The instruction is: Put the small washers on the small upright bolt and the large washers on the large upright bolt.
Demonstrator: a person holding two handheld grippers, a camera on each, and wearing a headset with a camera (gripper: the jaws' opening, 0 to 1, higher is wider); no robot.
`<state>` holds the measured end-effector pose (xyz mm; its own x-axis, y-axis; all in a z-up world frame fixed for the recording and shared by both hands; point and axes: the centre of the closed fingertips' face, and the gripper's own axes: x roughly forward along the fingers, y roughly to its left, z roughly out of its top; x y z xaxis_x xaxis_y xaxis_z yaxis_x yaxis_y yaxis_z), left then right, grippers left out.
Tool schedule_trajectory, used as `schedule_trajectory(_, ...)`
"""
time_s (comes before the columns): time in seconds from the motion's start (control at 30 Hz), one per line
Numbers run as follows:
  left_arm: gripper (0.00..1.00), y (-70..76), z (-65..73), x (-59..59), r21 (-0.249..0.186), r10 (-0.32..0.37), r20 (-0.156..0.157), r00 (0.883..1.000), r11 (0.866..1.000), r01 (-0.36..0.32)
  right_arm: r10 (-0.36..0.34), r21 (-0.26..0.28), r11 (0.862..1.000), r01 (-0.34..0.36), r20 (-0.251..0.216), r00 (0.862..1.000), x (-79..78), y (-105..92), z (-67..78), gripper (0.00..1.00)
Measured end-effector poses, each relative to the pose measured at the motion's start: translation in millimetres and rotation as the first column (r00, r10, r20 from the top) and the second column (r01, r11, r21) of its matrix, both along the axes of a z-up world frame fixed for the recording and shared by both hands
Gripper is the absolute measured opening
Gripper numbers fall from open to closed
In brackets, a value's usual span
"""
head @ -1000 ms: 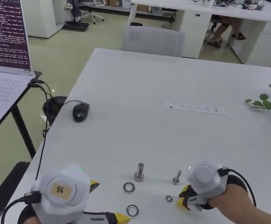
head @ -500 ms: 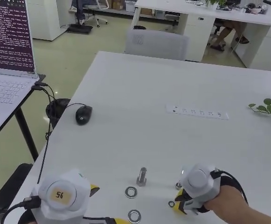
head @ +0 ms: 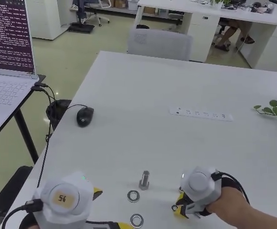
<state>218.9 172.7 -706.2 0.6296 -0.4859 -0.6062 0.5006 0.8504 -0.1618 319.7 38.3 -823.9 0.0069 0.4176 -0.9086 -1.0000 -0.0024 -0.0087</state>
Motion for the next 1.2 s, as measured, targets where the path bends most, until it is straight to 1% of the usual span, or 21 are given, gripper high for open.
schedule_trajectory(0.07, 0.68, 1.1, -0.6, -0.4, 0.001, 0.002, -0.002, 1.0, 1.0, -0.002, 0.017, -0.009, 1.0, -0.017, 0.004, 1.0, -0.1, 0.2, -0.4, 0.18)
schedule_trajectory(0.2, 0.68, 1.2, -1.5, -1.0, 0.0, 0.005, -0.003, 1.0, 1.0, -0.005, 0.033, -0.008, 0.999, -0.033, 0.012, 0.999, 0.3, 1.4, -0.8, 0.17)
schedule_trajectory(0.47, 0.68, -1.2, -1.9, -3.0, 0.0, 0.001, -0.004, 1.0, 1.0, -0.001, -0.001, -0.008, 1.0, 0.001, 0.014, 1.0, 1.0, 2.0, -1.1, 0.15)
schedule_trajectory(0.57, 0.68, -0.1, -1.3, -3.4, 0.001, 0.003, -0.002, 1.0, 1.0, -0.003, -0.02, -0.006, 1.0, 0.02, 0.019, 1.0, 1.0, 1.8, -1.0, 0.14)
schedule_trajectory(0.67, 0.68, 2.5, -0.6, -3.7, 0.001, 0.01, -0.001, 1.0, 1.0, -0.01, -0.033, -0.002, 0.999, 0.033, 0.01, 0.999, 0.6, 1.1, -1.1, 0.14)
schedule_trajectory(0.73, 0.68, 3.7, -1.2, -3.7, 0.003, 0.012, -0.001, 1.0, 1.0, -0.012, -0.01, -0.003, 1.0, 0.01, 0.015, 1.0, 0.5, 1.2, -1.2, 0.15)
schedule_trajectory(0.8, 0.68, 4.2, -0.9, -4.1, 0.004, 0.012, -0.001, 1.0, 1.0, -0.012, 0.021, -0.016, 1.0, -0.021, 0.01, 1.0, -0.6, 0.8, -0.9, 0.15)
schedule_trajectory(0.83, 0.68, 4.2, -0.6, -4.4, 0.003, 0.012, -0.001, 1.0, 1.0, -0.012, 0.06, -0.028, 0.998, -0.06, 0.005, 0.998, -1.6, 0.4, -1.1, 0.16)
schedule_trajectory(0.9, 0.68, 3.8, -0.7, -5.0, 0.005, 0.01, -0.002, 1.0, 1.0, -0.01, 0.125, -0.042, 0.991, -0.125, 0.012, 0.992, -1.7, 0.5, -1.2, 0.17)
schedule_trajectory(1.0, 0.68, 3.1, -1.3, -5.0, 0.003, 0.01, -0.002, 1.0, 1.0, -0.01, 0.168, -0.059, 0.984, -0.167, -0.002, 0.986, -3.5, -0.6, -0.9, 0.18)
schedule_trajectory(1.1, 0.68, 1.7, -1.4, -5.3, 0.005, 0.007, -0.004, 1.0, 1.0, -0.007, 0.206, -0.073, 0.976, -0.205, -0.004, 0.979, -2.8, -0.5, -1.3, 0.18)
schedule_trajectory(1.2, 0.68, 0.3, -1.8, -4.6, 0.004, 0.003, -0.004, 1.0, 1.0, -0.003, 0.219, -0.077, 0.973, -0.219, -0.006, 0.976, -2.4, -0.2, -1.7, 0.18)
